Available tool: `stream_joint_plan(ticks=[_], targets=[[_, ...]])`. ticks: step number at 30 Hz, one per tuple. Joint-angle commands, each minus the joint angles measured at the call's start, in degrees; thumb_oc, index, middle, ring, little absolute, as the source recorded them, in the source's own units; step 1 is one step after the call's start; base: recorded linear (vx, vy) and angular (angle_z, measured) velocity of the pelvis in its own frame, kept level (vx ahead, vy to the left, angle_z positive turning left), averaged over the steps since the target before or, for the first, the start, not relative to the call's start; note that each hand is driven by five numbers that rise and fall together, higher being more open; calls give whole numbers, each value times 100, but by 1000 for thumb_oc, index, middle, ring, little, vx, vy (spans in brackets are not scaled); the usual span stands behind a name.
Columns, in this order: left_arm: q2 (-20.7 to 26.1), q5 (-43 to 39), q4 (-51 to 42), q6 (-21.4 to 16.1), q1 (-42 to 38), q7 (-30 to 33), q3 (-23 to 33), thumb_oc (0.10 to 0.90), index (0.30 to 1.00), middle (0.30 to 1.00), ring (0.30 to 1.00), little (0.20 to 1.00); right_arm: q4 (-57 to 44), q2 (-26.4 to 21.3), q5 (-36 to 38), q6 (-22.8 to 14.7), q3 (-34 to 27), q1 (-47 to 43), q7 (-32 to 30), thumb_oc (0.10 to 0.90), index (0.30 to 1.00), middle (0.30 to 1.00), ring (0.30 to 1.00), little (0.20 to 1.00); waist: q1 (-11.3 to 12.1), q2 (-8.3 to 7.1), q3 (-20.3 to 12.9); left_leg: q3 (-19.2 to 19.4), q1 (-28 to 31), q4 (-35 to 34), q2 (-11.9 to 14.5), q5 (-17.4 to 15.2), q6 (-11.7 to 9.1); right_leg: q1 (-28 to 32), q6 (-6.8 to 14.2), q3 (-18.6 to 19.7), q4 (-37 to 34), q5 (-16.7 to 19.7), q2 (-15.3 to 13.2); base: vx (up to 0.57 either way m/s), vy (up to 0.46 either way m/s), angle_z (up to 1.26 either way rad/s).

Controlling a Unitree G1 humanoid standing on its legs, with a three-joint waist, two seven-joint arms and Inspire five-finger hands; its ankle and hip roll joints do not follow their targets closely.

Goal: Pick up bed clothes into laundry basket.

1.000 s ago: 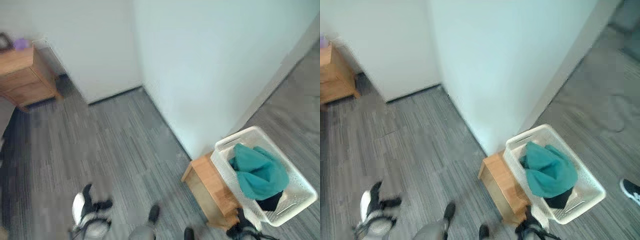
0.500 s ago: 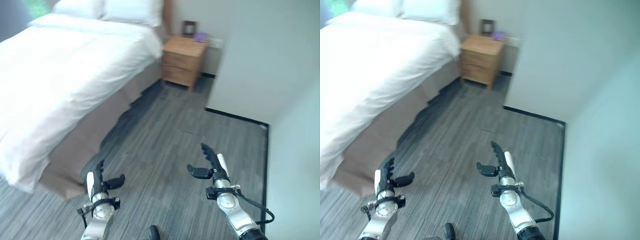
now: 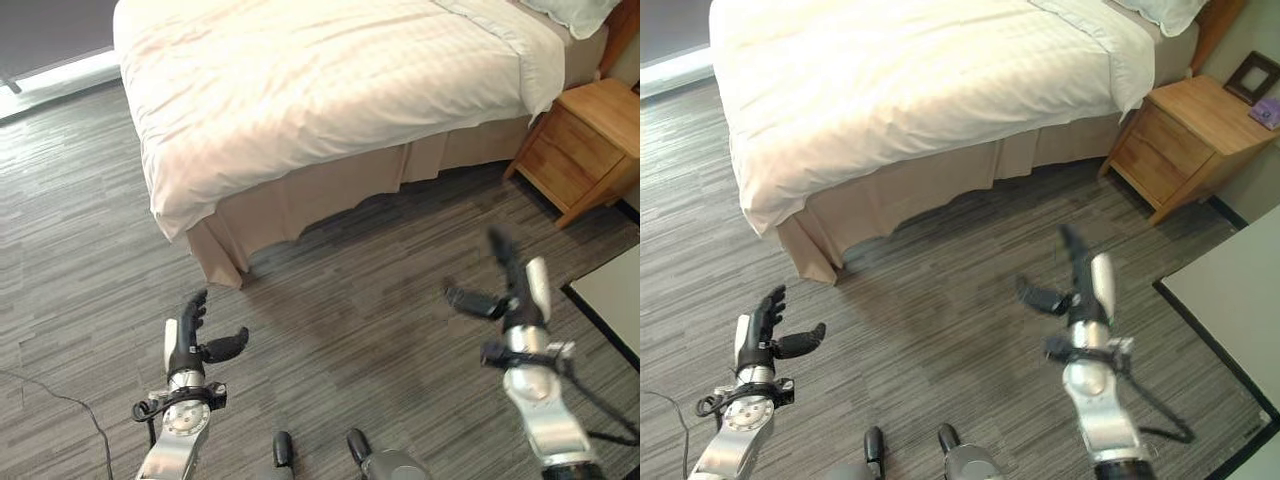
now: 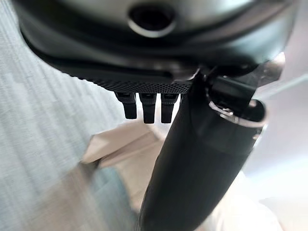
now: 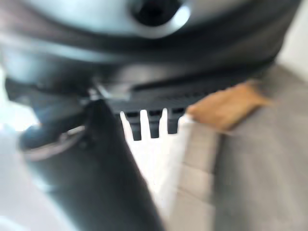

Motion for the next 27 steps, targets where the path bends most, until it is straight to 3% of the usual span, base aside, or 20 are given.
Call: stream_joint_plan(ticks=[1, 3, 4, 5, 7, 8, 9, 11, 12, 16, 27], targets=[[674, -76, -560, -732, -202, 0, 592, 800, 900, 900, 900, 900, -318, 106, 120, -677, 249, -242, 145, 800, 900, 900, 900, 900, 308, -406, -598, 17, -521, -90, -257, -155, -183, 297, 580, -17, -705, -323, -842, -223, -134, 26], [646, -251, -679, -778, -273, -130, 651, 800, 900, 900, 900, 900, -340, 51, 211, -729, 136, -227, 98, 800, 900, 900, 900, 900, 208, -458, -434, 905, -651, 148, 3, -96, -164, 293, 569, -362, -705, -312, -964, -326, -92, 92], [638, -366, -736, -816, -306, -200, 672, 800, 900, 900, 900, 900, -347, 79, 329, -755, 58, -190, 104, 800, 900, 900, 900, 900, 58, -498, -366, 1762, -529, 435, 303, -310, -164, 229, 589, -741, -668, -258, -1106, -425, -103, 146], [664, -489, -812, -845, -312, -353, 684, 800, 900, 900, 900, 900, -354, 145, 507, -728, 0, -149, 87, 800, 900, 900, 900, 900, -15, -531, -325, 2144, -469, 883, 456, -496, -157, 187, 537, -1036, -643, -228, -1170, -448, -109, 153], [698, -536, -887, -880, -272, -578, 683, 800, 900, 900, 900, 900, -487, 311, 797, -700, -105, -74, 239, 800, 900, 900, 900, 900, -64, -607, -319, 1961, -541, 1693, 437, -848, -200, 183, 484, -1321, -613, -142, -1300, -274, -70, 130], [699, -636, -925, -926, -315, -759, 694, 800, 900, 900, 900, 900, -483, 497, 1095, -779, -264, 16, 382, 800, 900, 900, 900, 900, -134, -627, -384, 1984, -351, 1881, 550, -1101, -267, 194, 531, -1604, -607, -107, -1458, -170, 29, 101], [666, -670, -923, -927, -308, -786, 720, 800, 900, 900, 900, 900, -519, 601, 1155, -794, -323, 25, 455, 800, 900, 900, 900, 900, -205, -562, -477, 2137, -167, 1678, 672, -1037, -306, 167, 586, -1847, -624, -83, -1495, -89, 68, 132], [568, -562, -961, -806, -162, -913, 787, 800, 900, 900, 900, 900, -569, 645, 1073, -749, -314, 135, 604, 800, 900, 900, 900, 900, -262, -397, -608, 2093, 353, 803, 456, -1007, -276, 152, 680, -1999, -539, -89, -1424, 58, 152, 116], [520, -536, -917, -780, -212, -983, 744, 800, 900, 900, 900, 900, -580, 735, 1012, -772, -395, 225, 590, 800, 900, 900, 900, 900, -295, -405, -674, 2073, 464, 424, 439, -889, -300, 116, 707, -2139, -462, -37, -1472, 23, 158, 60], [548, -400, -864, -741, -308, -1068, 655, 800, 900, 900, 900, 900, -607, 860, 903, -729, -414, 303, 573, 800, 900, 900, 900, 900, -366, -426, -801, 2018, 650, -76, 351, -780, -240, 64, 779, -2169, -473, 4, -1469, 18, 76, 56], [532, 65, -990, -666, 45, -1158, 728, 800, 900, 900, 900, 900, -482, 1038, 808, -601, -454, 706, 587, 800, 900, 900, 900, 900, -429, -524, -810, 2169, 758, -90, 318, -820, -206, 62, 877, -2011, -488, 114, -1548, 28, 40, 7]])
